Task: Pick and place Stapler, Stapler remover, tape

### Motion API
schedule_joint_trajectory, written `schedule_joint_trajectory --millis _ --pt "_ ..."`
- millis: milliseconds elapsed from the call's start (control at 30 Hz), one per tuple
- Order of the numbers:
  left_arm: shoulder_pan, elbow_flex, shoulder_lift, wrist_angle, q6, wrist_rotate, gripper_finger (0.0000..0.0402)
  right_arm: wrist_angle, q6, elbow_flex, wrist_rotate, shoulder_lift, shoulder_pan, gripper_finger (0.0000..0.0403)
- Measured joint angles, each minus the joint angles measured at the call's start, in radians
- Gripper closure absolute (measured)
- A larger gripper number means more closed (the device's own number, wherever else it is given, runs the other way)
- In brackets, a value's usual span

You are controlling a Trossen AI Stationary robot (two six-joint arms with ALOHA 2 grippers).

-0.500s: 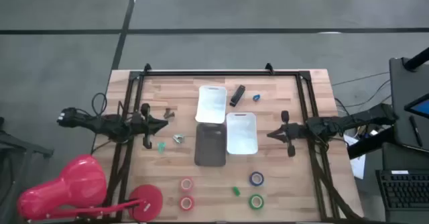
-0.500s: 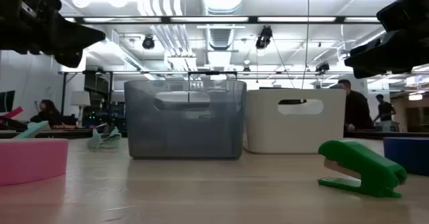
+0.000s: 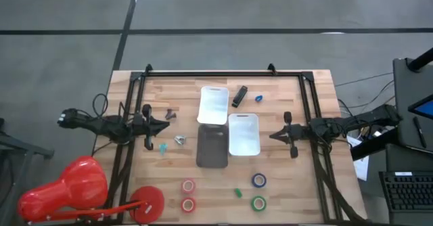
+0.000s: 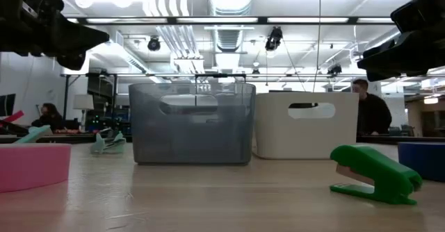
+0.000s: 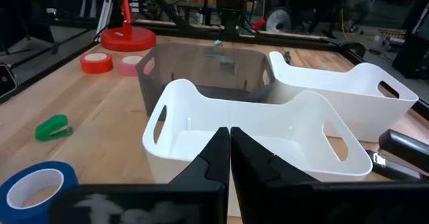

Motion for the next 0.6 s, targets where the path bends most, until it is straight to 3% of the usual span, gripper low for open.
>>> schedule_joint_trajectory --millis 600 --pt "0.0 0.0 0.0 0.0 0.0 0.0 0.0378 0.0 0.005 0.0 0.0 0.0 0.0 0.0394"
